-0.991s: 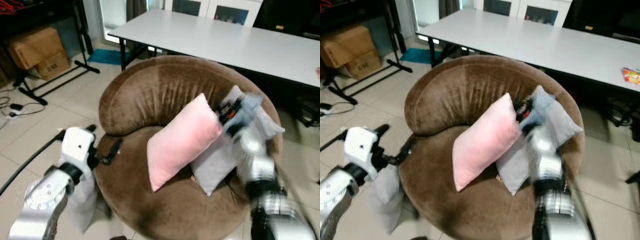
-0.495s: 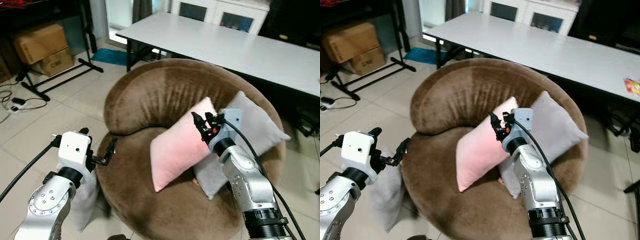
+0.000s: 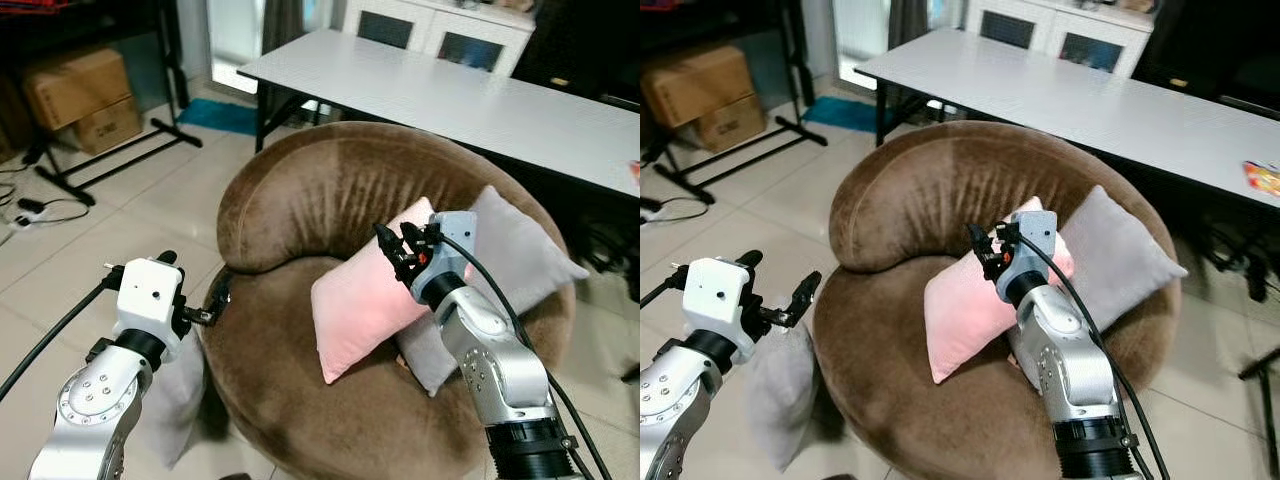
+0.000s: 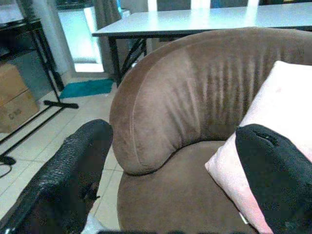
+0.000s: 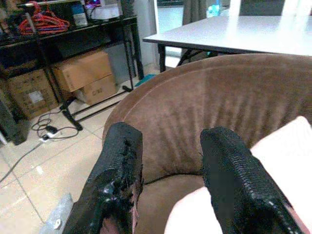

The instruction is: Move the pillow to the sofa from floor

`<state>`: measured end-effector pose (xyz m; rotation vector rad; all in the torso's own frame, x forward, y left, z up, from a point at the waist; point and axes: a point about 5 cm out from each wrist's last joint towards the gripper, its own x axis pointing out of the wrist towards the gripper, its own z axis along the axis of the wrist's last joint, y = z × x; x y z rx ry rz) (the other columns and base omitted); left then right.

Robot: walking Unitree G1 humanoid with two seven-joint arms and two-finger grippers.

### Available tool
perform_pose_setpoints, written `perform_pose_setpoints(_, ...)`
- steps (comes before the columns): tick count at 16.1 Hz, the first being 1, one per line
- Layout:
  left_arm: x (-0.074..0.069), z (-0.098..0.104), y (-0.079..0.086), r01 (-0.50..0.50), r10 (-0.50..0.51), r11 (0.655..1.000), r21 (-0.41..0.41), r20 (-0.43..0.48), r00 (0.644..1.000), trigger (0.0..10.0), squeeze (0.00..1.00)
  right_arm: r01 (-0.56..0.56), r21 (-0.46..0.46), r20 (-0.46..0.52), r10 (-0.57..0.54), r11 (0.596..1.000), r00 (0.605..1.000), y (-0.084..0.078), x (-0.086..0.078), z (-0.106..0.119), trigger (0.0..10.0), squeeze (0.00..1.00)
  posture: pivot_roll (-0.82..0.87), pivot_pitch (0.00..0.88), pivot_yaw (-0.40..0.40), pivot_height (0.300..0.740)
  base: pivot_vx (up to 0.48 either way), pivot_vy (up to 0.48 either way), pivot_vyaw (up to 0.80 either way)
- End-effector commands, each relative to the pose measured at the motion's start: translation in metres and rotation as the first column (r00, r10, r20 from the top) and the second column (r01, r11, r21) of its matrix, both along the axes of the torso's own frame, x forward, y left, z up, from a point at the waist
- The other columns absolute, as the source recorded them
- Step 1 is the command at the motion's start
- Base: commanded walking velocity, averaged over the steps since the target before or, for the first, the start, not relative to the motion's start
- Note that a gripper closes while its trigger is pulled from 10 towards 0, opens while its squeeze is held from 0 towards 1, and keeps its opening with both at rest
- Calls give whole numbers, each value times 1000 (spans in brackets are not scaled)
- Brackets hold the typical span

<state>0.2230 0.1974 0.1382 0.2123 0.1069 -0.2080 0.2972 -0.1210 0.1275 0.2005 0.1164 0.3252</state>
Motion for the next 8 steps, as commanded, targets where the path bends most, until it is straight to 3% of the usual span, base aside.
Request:
perform_pose_setpoints(1,0,-1,-4,12,-12,1000,-1,2,1000,10000,0,10,-15,-15,-10,1000,1000,-4,-2,-2,10000,0,50,0,-82,740,0,386,0)
perform_pose_setpoints(8,0,-1,-3,14,-14,1000,11,3,1000,10000,0,13,-35,-35,-14,999,999,-3,-1,-4,10000,0,59,0,-90,740,0,383,0)
